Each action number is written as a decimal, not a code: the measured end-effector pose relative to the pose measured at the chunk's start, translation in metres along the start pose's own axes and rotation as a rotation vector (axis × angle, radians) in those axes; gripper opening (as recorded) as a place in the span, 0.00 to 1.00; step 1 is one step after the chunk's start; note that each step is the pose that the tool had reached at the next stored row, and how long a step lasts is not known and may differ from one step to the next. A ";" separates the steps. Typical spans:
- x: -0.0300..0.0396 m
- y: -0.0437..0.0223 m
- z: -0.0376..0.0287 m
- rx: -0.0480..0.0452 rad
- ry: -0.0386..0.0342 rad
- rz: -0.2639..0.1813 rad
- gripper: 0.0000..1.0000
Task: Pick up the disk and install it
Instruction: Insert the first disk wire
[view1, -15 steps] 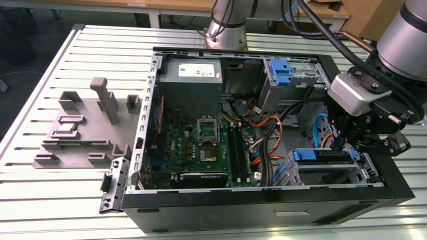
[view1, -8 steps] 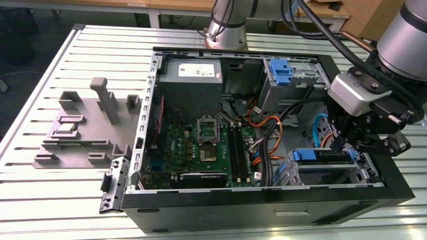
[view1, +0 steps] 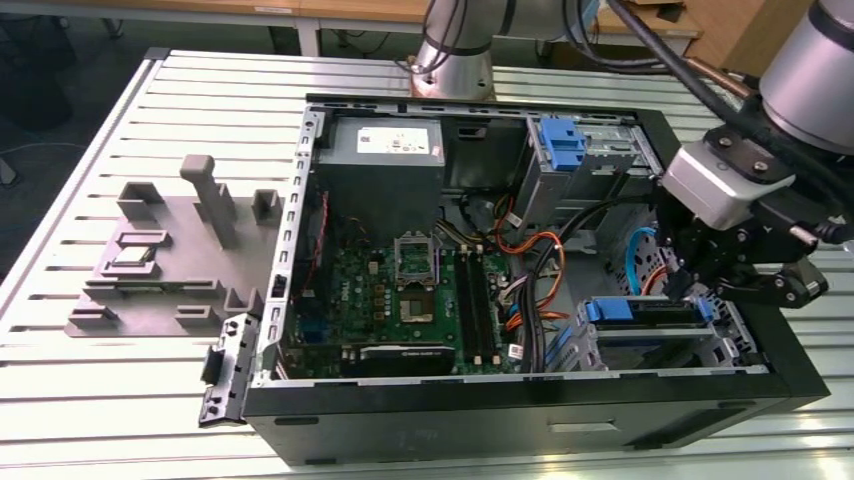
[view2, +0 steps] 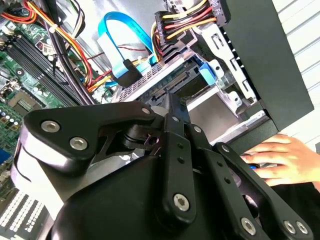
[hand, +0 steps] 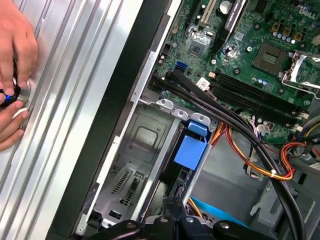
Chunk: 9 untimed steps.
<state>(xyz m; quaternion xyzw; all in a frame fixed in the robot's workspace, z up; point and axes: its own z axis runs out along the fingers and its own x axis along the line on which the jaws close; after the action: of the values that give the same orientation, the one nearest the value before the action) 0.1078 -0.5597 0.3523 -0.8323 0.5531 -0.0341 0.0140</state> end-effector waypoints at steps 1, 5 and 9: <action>0.0001 -0.0002 -0.0027 0.0003 -0.0001 0.000 0.10; 0.0001 -0.0005 -0.0047 0.0094 0.0036 0.000 0.10; 0.0008 -0.0025 -0.0044 0.0190 0.0070 -0.010 0.10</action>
<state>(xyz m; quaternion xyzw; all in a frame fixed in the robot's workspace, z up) 0.1101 -0.5595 0.3569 -0.8347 0.5487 -0.0423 0.0198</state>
